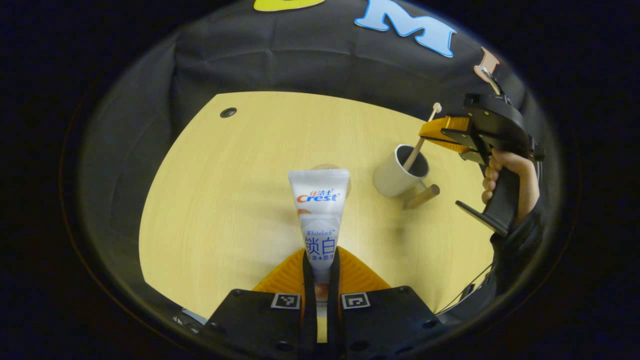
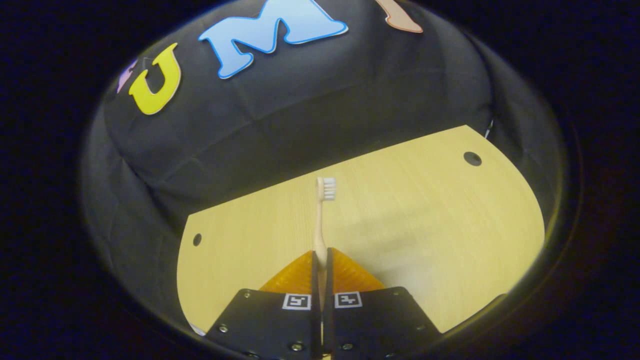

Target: Put the toothbrush and toothpaste on the desktop into the cup, then pick up the cup and place it on the coaster on the desktop.

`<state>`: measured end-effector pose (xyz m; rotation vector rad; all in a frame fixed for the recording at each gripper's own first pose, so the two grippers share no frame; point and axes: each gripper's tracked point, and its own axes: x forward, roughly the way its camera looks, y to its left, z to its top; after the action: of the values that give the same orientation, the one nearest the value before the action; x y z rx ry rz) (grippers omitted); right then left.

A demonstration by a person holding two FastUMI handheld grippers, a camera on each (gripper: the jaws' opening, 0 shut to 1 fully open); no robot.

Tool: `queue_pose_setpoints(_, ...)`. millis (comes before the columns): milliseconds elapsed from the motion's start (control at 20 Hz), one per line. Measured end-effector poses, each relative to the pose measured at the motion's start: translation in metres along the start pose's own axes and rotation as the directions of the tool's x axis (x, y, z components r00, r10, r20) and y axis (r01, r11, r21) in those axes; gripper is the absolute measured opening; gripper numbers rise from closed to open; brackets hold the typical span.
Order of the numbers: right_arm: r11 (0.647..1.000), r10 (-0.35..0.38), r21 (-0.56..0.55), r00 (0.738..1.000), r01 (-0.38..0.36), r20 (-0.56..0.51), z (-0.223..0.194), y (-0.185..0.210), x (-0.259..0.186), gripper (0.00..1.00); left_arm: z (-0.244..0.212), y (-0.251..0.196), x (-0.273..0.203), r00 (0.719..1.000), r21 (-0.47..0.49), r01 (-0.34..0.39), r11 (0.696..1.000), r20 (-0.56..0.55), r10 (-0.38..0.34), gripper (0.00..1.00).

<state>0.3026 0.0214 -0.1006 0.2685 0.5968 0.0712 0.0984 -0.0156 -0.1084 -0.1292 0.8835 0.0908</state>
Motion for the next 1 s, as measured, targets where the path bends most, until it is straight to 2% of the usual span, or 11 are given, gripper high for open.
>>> queue_pose_setpoints(200,0.999,-0.005,-0.045,1.0,0.006,0.029,-0.005,0.003,0.004,0.03,0.012,-0.01,-0.002,1.0,0.026,0.019,0.999,0.016,-0.019,0.16)
queue_pose_setpoints(500,0.999,-0.007,-0.054,1.0,0.006,-0.011,-0.026,0.0,-0.007,0.07,0.034,-0.034,-0.002,0.998,0.066,0.042,0.997,0.04,-0.045,0.16)
queue_pose_setpoints(600,0.999,0.026,-0.04,0.999,-0.028,-0.04,-0.032,0.006,-0.012,0.19,0.039,-0.038,-0.002,0.997,0.071,0.049,0.996,0.05,-0.053,0.16)
queue_pose_setpoints(750,0.999,0.032,-0.042,0.999,-0.033,-0.023,-0.029,0.004,-0.024,0.21,0.053,-0.036,0.009,0.995,0.077,0.06,0.995,0.072,-0.066,0.16)
queue_pose_setpoints(800,0.998,0.035,-0.042,0.999,-0.035,-0.013,-0.028,0.002,-0.03,0.27,0.06,-0.035,0.013,0.994,0.077,0.068,0.995,0.084,-0.075,0.16)
queue_pose_setpoints(850,0.999,0.03,-0.044,1.0,-0.03,-0.004,-0.026,-0.002,-0.035,0.36,0.066,-0.035,0.016,0.992,0.079,0.074,0.994,0.099,-0.081,0.16)
queue_pose_setpoints(1000,0.998,0.048,-0.03,0.999,-0.048,0.017,-0.024,-0.01,-0.053,0.39,0.089,-0.033,0.026,0.986,0.095,0.091,0.991,0.134,-0.104,0.16)
